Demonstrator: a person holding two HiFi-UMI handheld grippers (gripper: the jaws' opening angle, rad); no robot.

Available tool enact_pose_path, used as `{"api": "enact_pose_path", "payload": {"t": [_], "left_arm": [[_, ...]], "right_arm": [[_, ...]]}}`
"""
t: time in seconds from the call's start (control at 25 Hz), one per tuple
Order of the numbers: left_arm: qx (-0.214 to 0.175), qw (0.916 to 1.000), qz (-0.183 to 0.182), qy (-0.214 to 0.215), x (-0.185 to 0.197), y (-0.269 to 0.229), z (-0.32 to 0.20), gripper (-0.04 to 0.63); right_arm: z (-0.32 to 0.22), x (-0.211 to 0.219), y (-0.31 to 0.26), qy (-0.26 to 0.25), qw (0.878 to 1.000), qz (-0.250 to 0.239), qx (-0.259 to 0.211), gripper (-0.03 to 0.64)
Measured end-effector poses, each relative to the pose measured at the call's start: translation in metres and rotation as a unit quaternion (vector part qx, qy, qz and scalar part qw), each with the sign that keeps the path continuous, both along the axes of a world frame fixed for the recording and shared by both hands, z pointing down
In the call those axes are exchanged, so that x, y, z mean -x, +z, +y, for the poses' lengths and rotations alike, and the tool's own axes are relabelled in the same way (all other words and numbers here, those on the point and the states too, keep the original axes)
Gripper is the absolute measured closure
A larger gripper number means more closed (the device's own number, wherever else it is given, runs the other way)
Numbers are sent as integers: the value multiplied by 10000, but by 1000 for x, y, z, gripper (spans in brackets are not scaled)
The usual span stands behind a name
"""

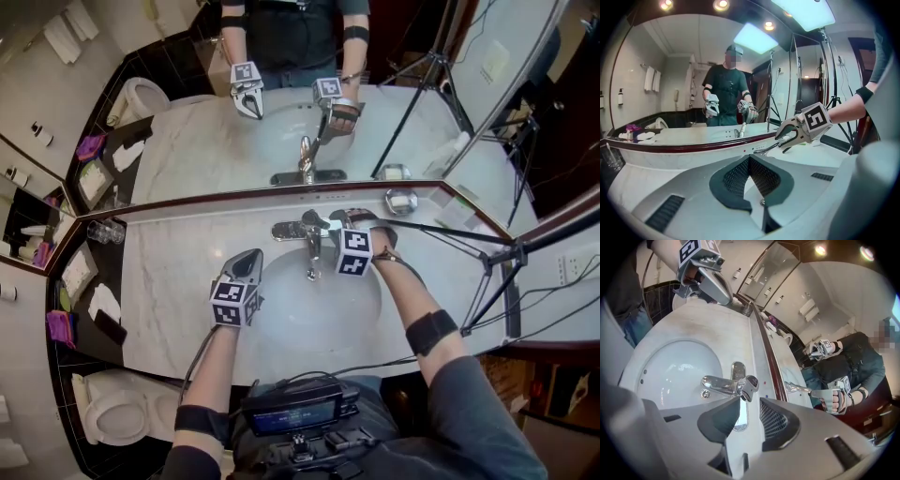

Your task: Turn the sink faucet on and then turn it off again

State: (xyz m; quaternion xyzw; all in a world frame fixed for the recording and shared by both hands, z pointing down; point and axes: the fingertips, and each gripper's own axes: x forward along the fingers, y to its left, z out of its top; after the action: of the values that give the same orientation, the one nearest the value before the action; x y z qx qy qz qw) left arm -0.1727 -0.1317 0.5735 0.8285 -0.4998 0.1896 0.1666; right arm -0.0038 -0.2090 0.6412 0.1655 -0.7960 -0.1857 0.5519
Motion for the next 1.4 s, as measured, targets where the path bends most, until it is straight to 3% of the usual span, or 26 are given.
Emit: {"api": "enact_pose_path", "payload": {"t": [0.24, 0.48, 0.56, 0.72, 0.88, 0.96, 1.4], "left_arm": [[-89, 9999, 99, -7, -4, -8, -2, 595], [-164, 9997, 191, -21, -7, -13, -2, 595], [-190, 9996, 206, -22, -8, -14, -2, 595], [-221, 9995, 231, -40, -7, -16, 0, 595], [-282, 9992, 272, -35, -9, -19, 4, 595], [-353, 9990, 277, 14, -10, -23, 5, 595], [-490, 9986, 187, -30, -8, -21, 6, 595]], "right_arm": [[7, -24, -37, 895, 9907, -1018, -77, 564], [24, -52, -49, 1880, 9628, -1943, -29, 598], [32, -58, -56, 2244, 9444, -2402, 47, 598], [49, -67, -72, 2960, 8943, -3347, 245, 600], [59, -85, -61, 3524, 8437, -4030, 406, 600], [63, -90, -60, 3694, 8277, -4193, 515, 600], [69, -90, -52, 3707, 8261, -4197, 637, 598]]}}
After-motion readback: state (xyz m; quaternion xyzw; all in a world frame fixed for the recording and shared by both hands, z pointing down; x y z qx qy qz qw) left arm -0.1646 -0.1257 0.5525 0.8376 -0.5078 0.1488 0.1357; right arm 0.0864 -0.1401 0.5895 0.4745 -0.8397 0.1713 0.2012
